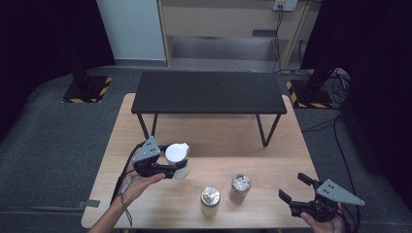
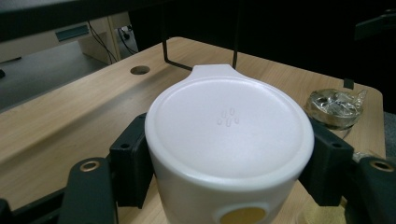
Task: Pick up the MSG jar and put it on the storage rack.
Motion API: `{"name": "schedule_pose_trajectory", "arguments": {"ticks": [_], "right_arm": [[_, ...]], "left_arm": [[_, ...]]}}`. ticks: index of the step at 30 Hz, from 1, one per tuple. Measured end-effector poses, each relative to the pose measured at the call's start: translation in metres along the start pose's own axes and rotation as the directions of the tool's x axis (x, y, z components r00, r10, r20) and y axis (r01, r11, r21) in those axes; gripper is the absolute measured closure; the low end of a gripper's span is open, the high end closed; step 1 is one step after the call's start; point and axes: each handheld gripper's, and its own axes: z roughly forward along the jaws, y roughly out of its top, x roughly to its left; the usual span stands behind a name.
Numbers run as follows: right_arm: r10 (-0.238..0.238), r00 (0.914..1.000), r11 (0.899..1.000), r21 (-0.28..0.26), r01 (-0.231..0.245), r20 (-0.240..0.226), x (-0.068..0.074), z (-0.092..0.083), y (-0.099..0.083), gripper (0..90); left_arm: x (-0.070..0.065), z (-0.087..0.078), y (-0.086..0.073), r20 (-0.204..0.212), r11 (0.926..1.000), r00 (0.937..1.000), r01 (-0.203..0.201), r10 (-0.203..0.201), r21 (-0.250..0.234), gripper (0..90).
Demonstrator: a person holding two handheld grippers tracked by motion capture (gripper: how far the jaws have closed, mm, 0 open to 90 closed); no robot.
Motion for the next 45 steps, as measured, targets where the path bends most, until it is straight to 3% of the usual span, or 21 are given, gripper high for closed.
{"name": "schedule_pose_trajectory", "arguments": {"ticks": [4, 8, 16, 24, 33, 38, 40, 45], "right_arm": [[0.001, 1.0, 1.0, 0.0, -0.001, 0.0, 0.0, 0.0, 0.0, 7.5], [0.003, 1.0, 1.0, 0.001, -0.003, 0.0, 0.0, 0.0, 0.0, 7.5], [0.005, 1.0, 1.0, 0.001, -0.005, -0.001, 0.0, 0.0, 0.0, 7.5], [0.007, 1.0, 1.0, 0.0, -0.007, -0.001, -0.001, 0.0, 0.0, 7.6], [0.011, 0.9999, 1.0, 0.001, -0.011, -0.001, -0.001, 0.0, 0.0, 7.4], [0.019, 0.9998, 1.0, 0.0, -0.019, -0.001, -0.002, 0.001, -0.001, 6.8], [0.021, 0.9998, 1.0, 0.0, -0.021, -0.003, -0.002, 0.001, -0.001, 5.1], [0.022, 0.9997, 1.0, 0.0, -0.022, -0.004, -0.003, 0.001, -0.001, 3.8]], "left_arm": [[0.007, -0.009, 0.015, 0.024, 0.9998, 0.9997, -0.002, 0.003, -0.02, 29.6], [0.011, -0.016, 0.039, 0.043, 0.9992, 0.9984, -0.035, 0.035, -0.019, 29.6], [0.022, -0.026, 0.07, 0.083, 0.9993, 0.9962, -0.022, 0.025, -0.029, 29.7], [0.03, -0.033, 0.096, 0.083, 0.9995, 0.9963, -0.018, 0.02, -0.026, 29.6], [0.037, -0.039, 0.128, 0.032, 0.9991, 0.9987, -0.04, 0.04, -0.015, 29.6], [0.041, -0.04, 0.135, 0.011, 0.9992, 0.9992, -0.038, 0.038, -0.016, 29.7], [0.042, -0.04, 0.138, -0.018, 0.9992, 0.9992, -0.035, 0.035, -0.018, 29.6], [0.047, -0.039, 0.142, -0.029, 0.9995, 0.9992, -0.027, 0.027, -0.014, 29.7]]}}
